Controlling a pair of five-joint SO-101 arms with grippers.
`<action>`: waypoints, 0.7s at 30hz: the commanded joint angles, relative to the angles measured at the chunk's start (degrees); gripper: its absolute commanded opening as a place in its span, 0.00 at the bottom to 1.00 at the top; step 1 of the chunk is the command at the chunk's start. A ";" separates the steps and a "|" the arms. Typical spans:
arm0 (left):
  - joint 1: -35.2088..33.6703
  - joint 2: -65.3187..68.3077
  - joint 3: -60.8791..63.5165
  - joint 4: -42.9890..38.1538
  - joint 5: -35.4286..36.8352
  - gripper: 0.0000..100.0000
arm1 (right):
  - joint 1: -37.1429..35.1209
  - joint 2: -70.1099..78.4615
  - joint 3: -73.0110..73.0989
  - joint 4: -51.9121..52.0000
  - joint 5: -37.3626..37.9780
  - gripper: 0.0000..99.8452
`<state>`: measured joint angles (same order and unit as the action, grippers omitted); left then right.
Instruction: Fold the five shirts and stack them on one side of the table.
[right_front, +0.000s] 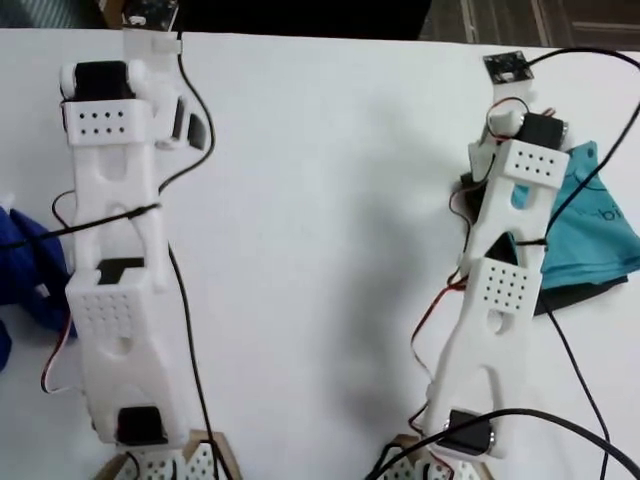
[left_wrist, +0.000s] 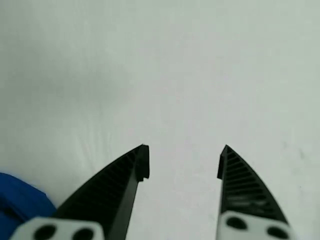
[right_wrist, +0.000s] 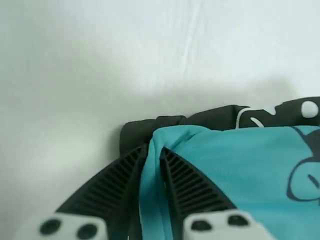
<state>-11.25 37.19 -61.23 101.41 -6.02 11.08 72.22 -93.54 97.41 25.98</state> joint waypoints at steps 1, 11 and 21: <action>-0.26 -4.84 -0.84 0.70 -0.62 0.24 | -2.24 -5.67 -1.93 0.48 0.35 0.02; -0.26 -4.66 -0.84 0.53 -0.62 0.24 | 0.22 -5.41 -1.32 0.66 0.26 0.11; -0.26 -4.66 -0.84 0.53 -0.62 0.24 | 3.65 -16.31 0.35 1.01 -2.46 0.14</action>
<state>-11.25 37.19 -61.23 101.41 -6.02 12.92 63.96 -93.54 97.93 25.63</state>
